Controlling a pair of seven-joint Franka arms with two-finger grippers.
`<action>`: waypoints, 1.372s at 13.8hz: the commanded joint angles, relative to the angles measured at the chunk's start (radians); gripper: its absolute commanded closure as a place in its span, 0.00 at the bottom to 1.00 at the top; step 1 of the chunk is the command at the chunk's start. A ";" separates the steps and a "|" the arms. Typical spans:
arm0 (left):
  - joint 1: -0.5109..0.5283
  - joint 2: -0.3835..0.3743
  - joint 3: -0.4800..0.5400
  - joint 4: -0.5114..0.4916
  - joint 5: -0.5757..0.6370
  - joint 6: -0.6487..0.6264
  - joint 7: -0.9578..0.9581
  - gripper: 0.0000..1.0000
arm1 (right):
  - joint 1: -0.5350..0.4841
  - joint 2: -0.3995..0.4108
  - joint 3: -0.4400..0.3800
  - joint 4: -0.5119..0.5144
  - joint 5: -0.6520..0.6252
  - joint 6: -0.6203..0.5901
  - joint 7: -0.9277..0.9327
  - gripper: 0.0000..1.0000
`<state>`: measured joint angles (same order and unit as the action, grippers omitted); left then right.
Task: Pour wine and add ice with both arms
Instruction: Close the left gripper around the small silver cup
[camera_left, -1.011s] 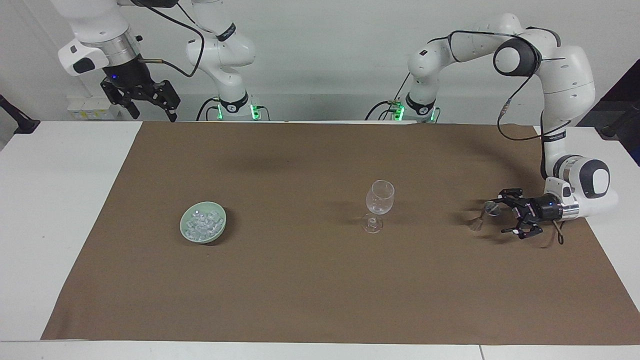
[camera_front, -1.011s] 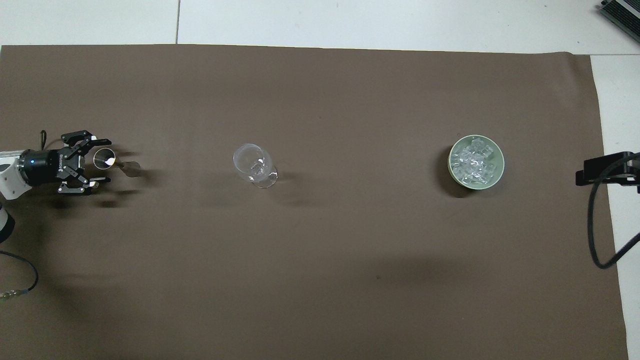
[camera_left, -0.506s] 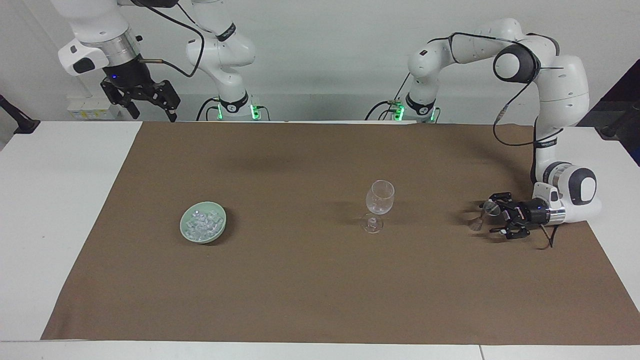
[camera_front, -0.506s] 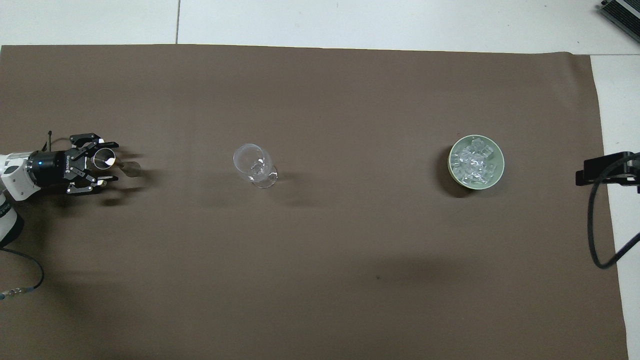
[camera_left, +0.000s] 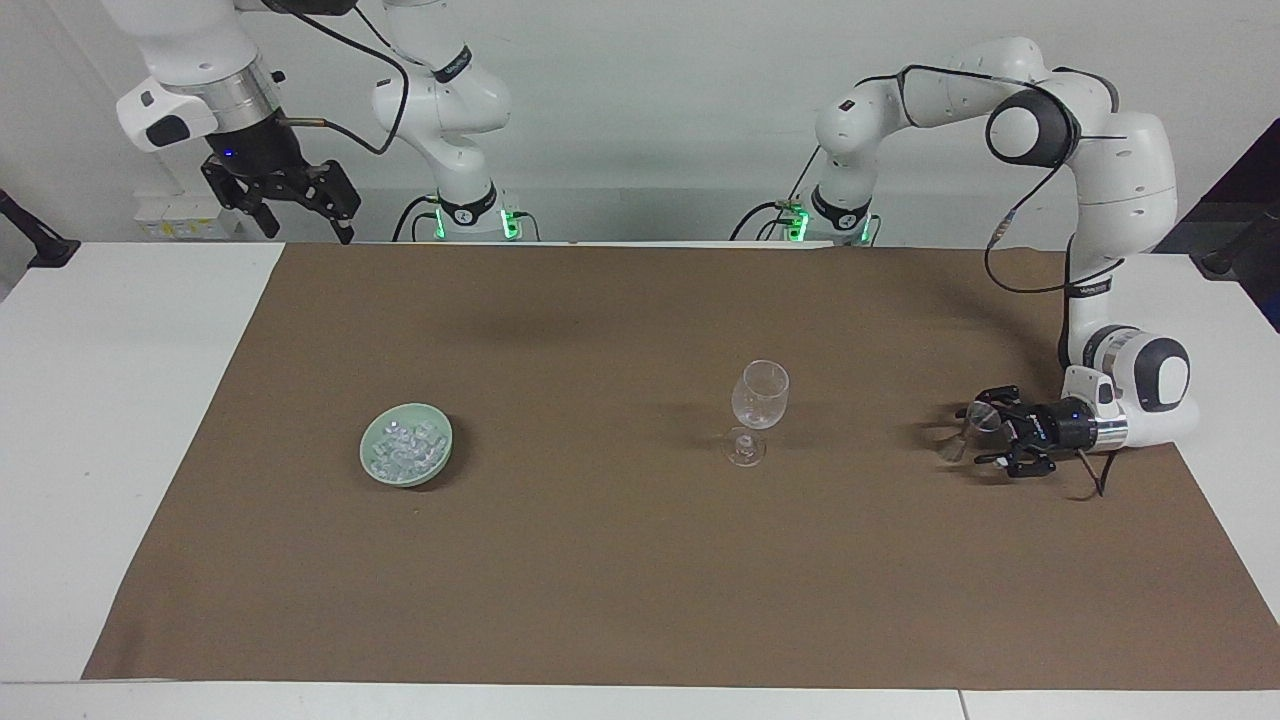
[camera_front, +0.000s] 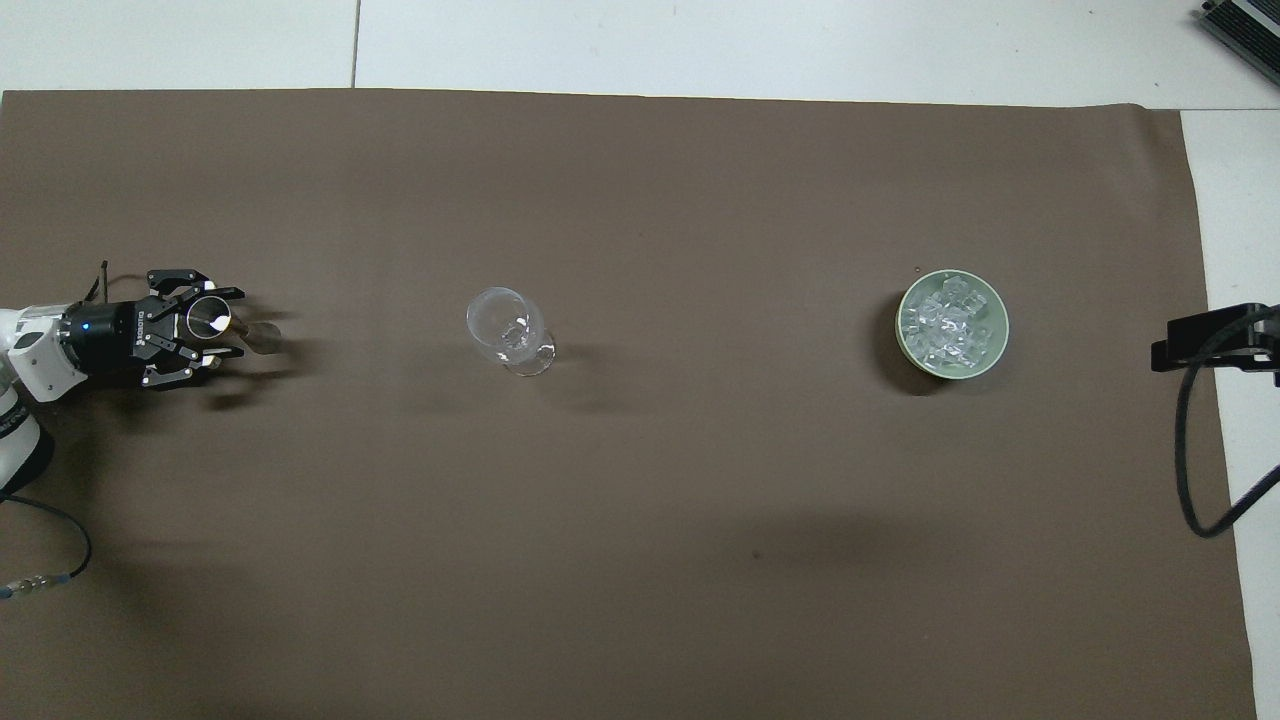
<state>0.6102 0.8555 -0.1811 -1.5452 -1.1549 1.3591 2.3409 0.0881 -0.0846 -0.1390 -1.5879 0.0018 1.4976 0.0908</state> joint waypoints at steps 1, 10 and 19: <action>0.008 0.007 -0.003 -0.010 -0.020 -0.018 0.029 0.32 | 0.001 -0.020 -0.004 -0.021 0.010 0.012 -0.019 0.00; 0.006 0.007 -0.001 -0.021 -0.019 -0.029 0.029 0.65 | 0.001 -0.020 -0.004 -0.021 0.012 0.012 -0.019 0.00; 0.006 0.007 -0.001 -0.029 -0.020 -0.032 0.054 0.83 | 0.001 -0.020 -0.004 -0.021 0.012 0.012 -0.019 0.00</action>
<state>0.6102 0.8568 -0.1811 -1.5657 -1.1554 1.3462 2.3691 0.0881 -0.0846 -0.1390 -1.5879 0.0018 1.4976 0.0908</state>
